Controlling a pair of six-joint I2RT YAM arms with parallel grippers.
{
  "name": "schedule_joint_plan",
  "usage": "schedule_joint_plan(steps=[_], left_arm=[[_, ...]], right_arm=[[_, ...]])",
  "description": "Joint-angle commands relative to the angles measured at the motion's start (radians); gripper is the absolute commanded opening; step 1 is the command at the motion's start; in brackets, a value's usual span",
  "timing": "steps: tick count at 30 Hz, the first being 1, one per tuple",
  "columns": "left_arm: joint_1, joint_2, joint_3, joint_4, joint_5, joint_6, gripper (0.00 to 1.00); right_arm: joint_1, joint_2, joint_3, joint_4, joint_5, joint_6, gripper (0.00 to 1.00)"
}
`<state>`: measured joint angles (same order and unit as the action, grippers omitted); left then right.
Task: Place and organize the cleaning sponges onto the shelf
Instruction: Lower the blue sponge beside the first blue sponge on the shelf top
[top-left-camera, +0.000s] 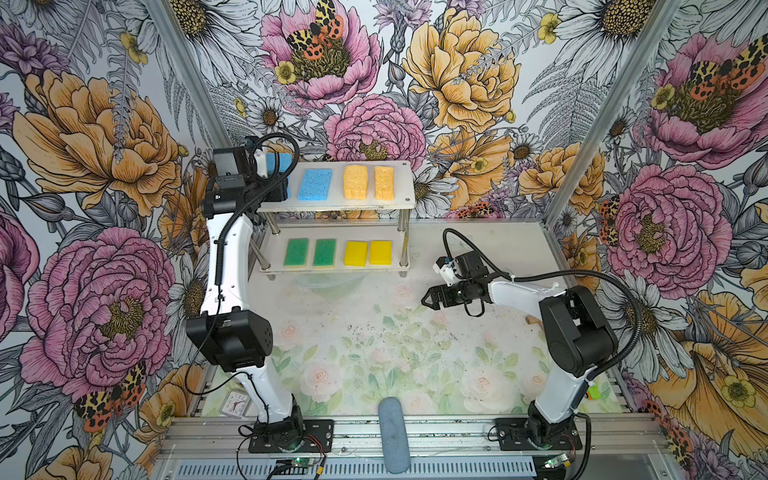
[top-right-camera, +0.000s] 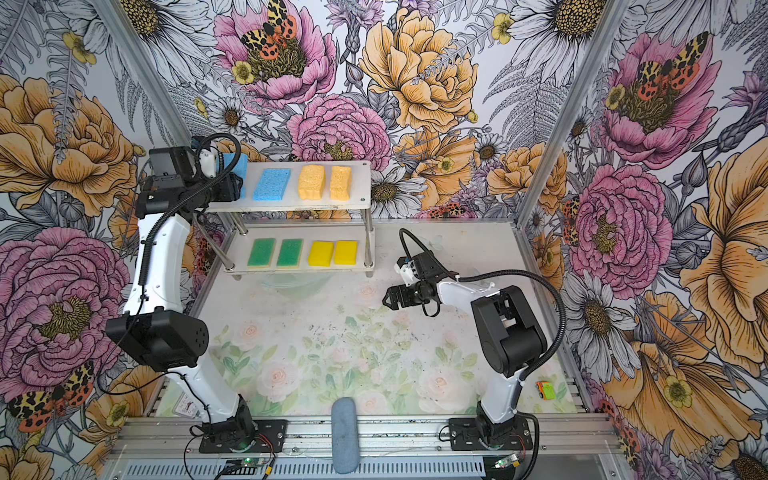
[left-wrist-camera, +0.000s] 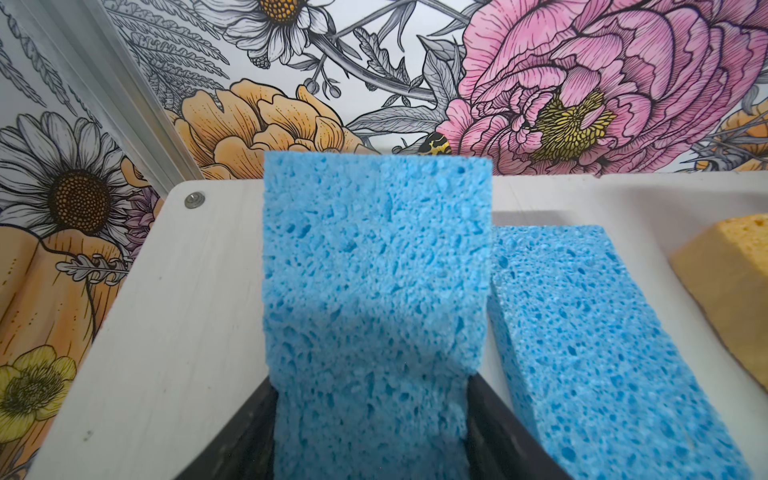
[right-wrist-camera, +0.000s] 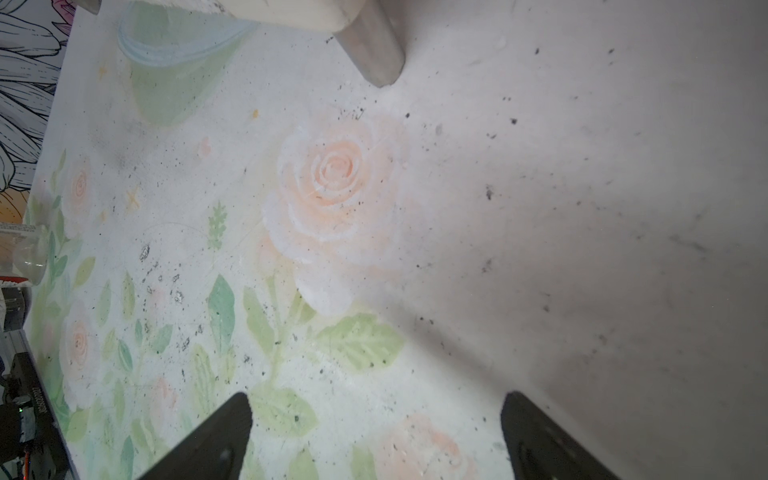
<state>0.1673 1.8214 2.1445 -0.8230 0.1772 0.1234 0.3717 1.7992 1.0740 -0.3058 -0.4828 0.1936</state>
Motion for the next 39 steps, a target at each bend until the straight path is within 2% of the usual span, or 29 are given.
schedule_joint_plan(steps=[1, 14, 32, 39], left_arm=[[0.011, -0.011, -0.012, 0.003, 0.0, 0.007, 0.66], [0.011, -0.011, -0.017, 0.004, -0.038, -0.009, 0.74], [0.011, 0.055, -0.017, 0.003, -0.047, -0.046, 0.76], [0.011, 0.049, -0.018, 0.004, -0.037, -0.065, 0.8]], right_arm=[[-0.008, -0.03, 0.0, 0.012, 0.01, -0.005, 0.96], [-0.008, -0.027, -0.006, 0.012, 0.012, -0.008, 0.96], [-0.008, -0.031, -0.016, 0.012, 0.018, -0.008, 0.96], [-0.009, -0.032, -0.016, 0.014, 0.017, -0.008, 0.96]])
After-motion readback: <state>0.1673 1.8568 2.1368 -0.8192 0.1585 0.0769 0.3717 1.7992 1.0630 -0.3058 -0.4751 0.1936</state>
